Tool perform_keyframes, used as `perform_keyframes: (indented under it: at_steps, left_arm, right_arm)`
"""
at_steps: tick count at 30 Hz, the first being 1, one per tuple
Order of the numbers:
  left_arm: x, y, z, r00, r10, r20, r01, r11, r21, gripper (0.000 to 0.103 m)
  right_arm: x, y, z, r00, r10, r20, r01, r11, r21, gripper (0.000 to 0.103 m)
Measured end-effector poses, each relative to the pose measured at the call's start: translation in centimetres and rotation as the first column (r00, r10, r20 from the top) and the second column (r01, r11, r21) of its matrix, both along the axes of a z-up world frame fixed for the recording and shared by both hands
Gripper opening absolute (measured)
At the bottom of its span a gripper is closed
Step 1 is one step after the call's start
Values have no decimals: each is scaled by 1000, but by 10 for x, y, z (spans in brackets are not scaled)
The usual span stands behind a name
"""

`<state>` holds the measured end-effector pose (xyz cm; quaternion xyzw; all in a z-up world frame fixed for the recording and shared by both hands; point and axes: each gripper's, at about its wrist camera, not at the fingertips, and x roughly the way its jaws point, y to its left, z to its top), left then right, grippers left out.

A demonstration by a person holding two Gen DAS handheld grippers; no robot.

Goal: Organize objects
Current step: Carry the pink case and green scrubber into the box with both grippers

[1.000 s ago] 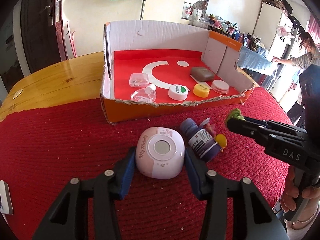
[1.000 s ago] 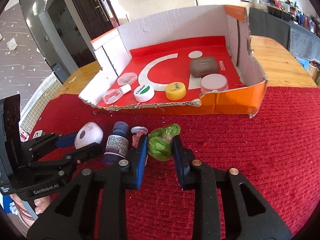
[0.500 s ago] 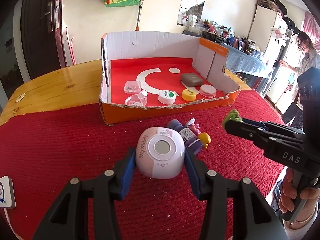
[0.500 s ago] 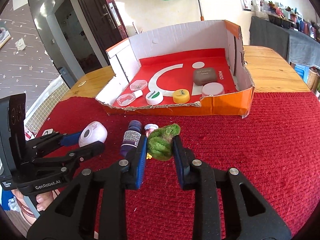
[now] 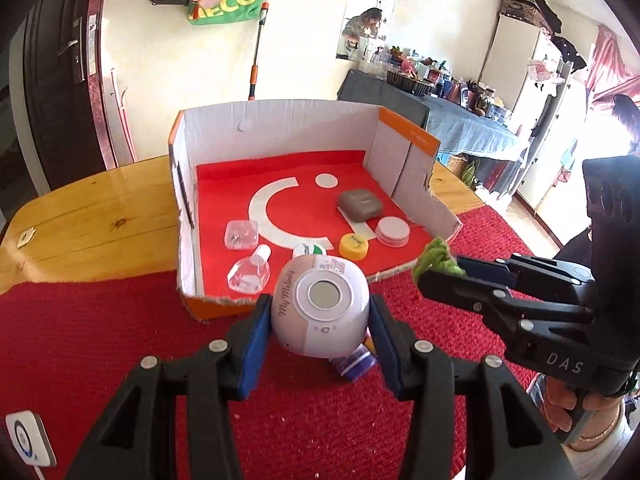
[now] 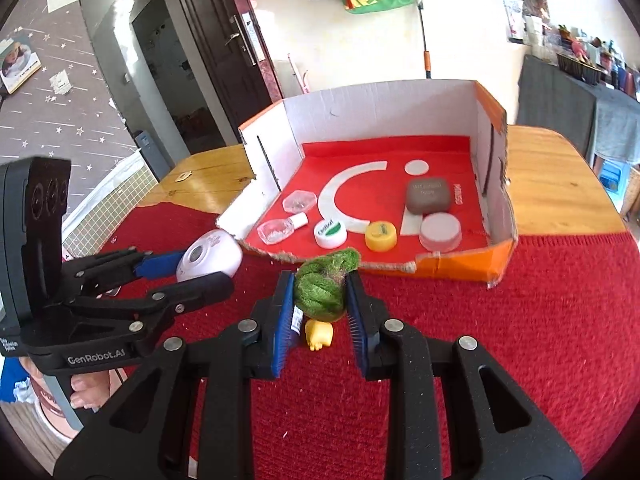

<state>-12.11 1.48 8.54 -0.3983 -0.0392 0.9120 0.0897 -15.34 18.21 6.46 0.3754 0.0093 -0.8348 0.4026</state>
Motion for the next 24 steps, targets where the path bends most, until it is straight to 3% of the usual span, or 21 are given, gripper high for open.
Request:
perform_keyframes:
  at_steps: [7, 13, 24]
  left_arm:
    - [-75, -6, 0, 994, -40, 105, 38, 999, 21, 50]
    - [-132, -13, -20, 969, -84, 231, 74, 996, 52, 50]
    - [-182, -16, -51, 933, -136, 333, 118, 990, 74, 50]
  right_arm:
    - [-44, -25, 8, 998, 66, 7, -66, 993, 99, 24]
    - [-94, -52, -5, 985, 143, 93, -159, 968, 192, 24]
    - [-135, -76, -38, 957, 198, 210, -254, 924, 287, 25]
